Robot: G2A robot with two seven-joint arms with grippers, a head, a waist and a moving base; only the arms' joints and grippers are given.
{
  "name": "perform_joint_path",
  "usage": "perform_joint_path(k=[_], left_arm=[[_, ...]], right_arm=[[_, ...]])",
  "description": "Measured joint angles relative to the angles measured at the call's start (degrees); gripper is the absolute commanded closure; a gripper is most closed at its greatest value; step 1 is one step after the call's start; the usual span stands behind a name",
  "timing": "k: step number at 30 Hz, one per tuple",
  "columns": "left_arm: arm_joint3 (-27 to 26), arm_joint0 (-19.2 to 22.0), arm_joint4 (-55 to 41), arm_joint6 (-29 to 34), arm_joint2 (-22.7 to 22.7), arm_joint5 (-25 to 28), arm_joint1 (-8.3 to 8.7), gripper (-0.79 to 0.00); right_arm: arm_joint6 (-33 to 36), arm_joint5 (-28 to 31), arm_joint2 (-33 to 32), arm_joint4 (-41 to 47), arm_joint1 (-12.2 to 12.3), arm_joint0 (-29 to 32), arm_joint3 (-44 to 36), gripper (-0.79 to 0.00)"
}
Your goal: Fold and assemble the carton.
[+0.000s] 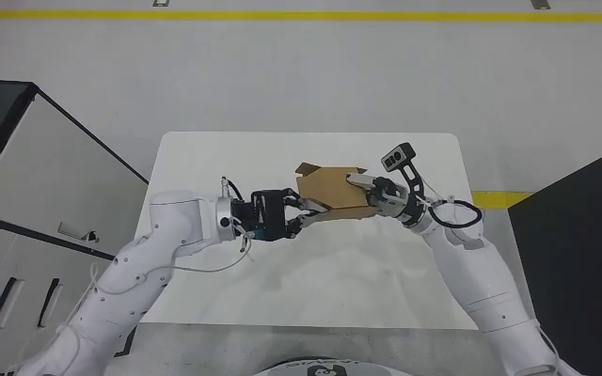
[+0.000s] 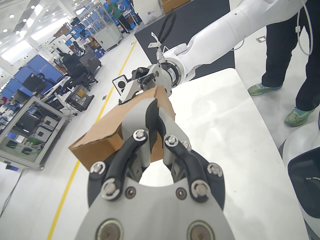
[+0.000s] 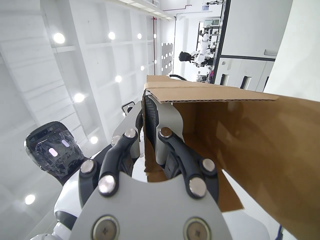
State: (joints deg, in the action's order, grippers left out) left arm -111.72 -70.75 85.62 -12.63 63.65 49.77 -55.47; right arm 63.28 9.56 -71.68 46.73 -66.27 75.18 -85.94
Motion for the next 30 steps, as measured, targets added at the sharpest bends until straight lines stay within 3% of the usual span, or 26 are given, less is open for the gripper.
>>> perform_joint_path(k=[17,30], left_arm=[[0.7,-0.2,-0.2,0.5,3.3,-0.8,0.37,0.000],[1.4,1.0,-0.2,0.3,1.6,-0.7,0.03,0.000]], right_arm=[[2.3,-1.7,-0.8,-2.0,0.3,-1.1,2.8,0.000],[0.8,-3.2,0.5,-8.2,0.6,-2.3,2.3,0.000]])
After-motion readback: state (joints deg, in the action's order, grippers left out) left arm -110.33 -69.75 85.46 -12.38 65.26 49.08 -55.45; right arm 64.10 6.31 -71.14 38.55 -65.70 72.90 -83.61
